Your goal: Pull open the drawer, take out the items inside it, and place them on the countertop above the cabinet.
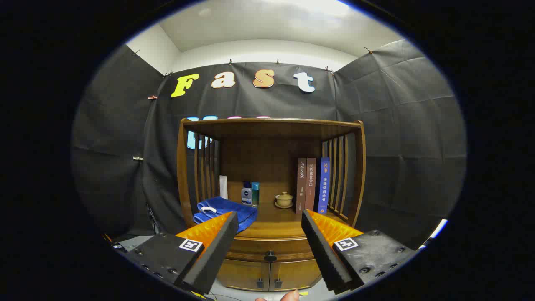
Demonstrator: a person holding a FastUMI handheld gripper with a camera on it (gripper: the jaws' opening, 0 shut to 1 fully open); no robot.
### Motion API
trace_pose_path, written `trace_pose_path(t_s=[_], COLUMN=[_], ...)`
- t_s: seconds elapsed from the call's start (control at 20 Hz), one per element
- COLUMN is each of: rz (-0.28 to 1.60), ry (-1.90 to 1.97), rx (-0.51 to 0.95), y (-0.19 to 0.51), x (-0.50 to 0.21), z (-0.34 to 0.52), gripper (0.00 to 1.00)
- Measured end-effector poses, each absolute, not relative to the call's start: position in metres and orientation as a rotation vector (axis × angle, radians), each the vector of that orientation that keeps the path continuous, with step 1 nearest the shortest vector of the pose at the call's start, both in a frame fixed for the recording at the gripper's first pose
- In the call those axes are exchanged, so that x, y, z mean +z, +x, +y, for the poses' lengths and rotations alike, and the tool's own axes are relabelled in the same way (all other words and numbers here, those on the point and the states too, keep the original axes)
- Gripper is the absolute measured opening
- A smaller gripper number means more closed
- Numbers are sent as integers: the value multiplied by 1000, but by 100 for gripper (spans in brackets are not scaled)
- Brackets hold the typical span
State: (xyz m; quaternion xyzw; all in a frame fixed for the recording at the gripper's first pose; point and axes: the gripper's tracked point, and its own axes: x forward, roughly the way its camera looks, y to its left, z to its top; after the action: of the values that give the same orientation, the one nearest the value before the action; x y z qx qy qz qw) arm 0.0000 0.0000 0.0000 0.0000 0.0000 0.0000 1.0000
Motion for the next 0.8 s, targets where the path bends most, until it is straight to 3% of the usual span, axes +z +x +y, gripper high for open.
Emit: trace_pose_path(t_s=[0.8], rz=[11], ry=[-9], rx=[2], y=[1], x=[-6], z=[-1], gripper=[98])
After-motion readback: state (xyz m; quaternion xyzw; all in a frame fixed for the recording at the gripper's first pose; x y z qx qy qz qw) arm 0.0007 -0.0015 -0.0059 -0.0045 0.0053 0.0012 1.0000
